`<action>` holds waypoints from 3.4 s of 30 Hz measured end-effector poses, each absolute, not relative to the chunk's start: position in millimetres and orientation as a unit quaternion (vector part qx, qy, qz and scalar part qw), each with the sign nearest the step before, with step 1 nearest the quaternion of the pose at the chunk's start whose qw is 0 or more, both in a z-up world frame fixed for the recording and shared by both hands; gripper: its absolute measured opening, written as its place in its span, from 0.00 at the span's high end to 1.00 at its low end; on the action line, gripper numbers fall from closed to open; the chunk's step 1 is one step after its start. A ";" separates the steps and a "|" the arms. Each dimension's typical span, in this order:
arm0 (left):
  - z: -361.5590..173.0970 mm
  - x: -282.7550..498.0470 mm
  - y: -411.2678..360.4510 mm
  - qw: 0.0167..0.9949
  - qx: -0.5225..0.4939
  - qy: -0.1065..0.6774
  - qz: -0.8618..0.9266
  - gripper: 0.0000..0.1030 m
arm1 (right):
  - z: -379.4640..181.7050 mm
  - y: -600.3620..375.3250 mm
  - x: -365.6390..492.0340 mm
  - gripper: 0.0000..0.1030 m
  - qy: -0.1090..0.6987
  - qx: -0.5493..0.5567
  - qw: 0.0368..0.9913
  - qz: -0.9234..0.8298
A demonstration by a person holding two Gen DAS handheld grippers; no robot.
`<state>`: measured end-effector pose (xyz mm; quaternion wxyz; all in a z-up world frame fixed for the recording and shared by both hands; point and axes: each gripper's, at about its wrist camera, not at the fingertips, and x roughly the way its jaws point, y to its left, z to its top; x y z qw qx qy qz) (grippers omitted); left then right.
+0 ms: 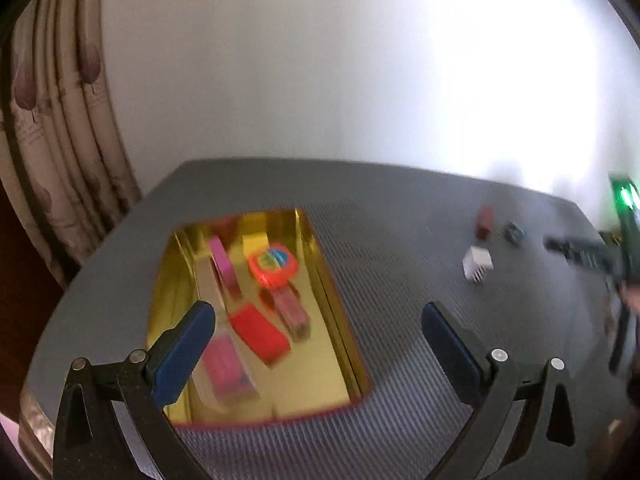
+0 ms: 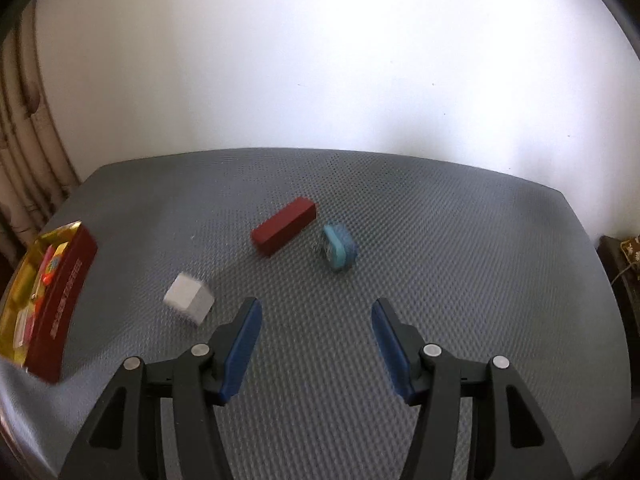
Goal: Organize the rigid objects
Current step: 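Grasp the blue tape roll on its edge with the right gripper, then carry the blue tape roll with the right gripper into the tray and release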
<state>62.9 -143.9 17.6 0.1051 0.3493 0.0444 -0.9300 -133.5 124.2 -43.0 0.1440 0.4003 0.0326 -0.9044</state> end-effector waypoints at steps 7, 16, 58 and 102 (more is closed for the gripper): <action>6.2 92.8 -131.2 0.085 0.362 0.073 -0.925 0.01 | -56.0 113.3 -181.7 0.43 0.045 0.409 0.135 -0.902; 3.0 91.9 -128.1 0.073 0.365 0.077 -0.925 0.01 | -85.8 117.6 -237.3 0.61 0.029 0.445 0.141 -0.884; 9.7 105.5 -163.6 0.154 0.335 0.120 -0.922 0.01 | 31.9 28.2 -127.0 0.79 0.098 0.348 0.206 -0.909; 5.7 115.8 -248.1 0.265 0.325 0.167 -0.892 0.01 | -61.7 -144.7 26.8 0.79 0.157 0.420 0.358 -0.819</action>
